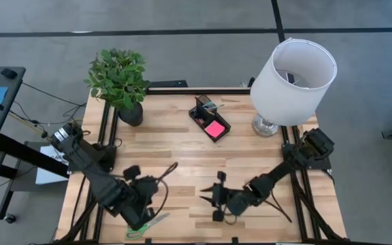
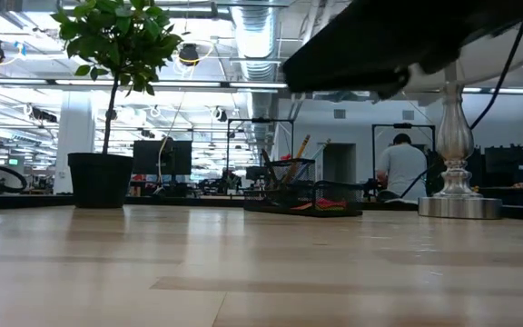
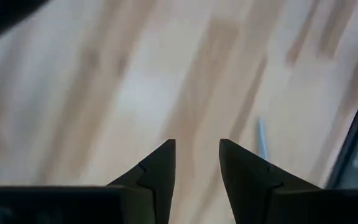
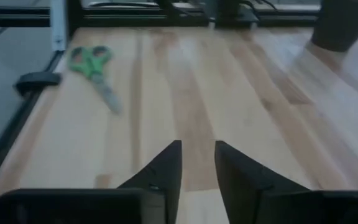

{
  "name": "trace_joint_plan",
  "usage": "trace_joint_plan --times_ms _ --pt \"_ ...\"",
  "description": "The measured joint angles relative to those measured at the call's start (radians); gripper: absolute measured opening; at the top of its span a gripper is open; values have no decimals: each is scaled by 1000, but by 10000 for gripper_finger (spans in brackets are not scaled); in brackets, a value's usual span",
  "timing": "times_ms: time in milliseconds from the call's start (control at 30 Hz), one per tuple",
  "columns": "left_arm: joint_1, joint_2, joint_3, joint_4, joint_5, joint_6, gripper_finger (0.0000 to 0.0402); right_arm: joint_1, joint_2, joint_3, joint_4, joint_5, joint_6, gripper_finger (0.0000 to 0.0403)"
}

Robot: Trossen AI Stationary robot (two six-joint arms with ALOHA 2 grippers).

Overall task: Pick and place office supplies into organizer
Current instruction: Put the green scissors into the desk organizer

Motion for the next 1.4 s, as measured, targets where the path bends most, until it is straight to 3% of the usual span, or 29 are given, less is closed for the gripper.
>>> trace_joint_plan --times_ms 233,433,633,733,1033,1267,1400 --pt "-52 0 -240 31 399 -226 116 -81 0 0 -30 -82 135 99" --pt "-100 0 -443 217 541 -298 116 -104 0 0 -45 -109 156 98" --pt "-128 0 -563 560 561 -357 116 -103 0 0 -69 -109 156 98" --pt "-139 0 -588 644 559 -420 116 -103 0 0 -93 -109 156 98" --pt "-184 9 -607 705 556 -502 116 -100 0 0 -116 -112 156 98" --pt "-193 87 -607 762 580 -478 116 -87 0 0 -113 -218 157 98" --pt "-192 121 -602 768 591 -450 116 -70 0 0 -113 -223 157 98"
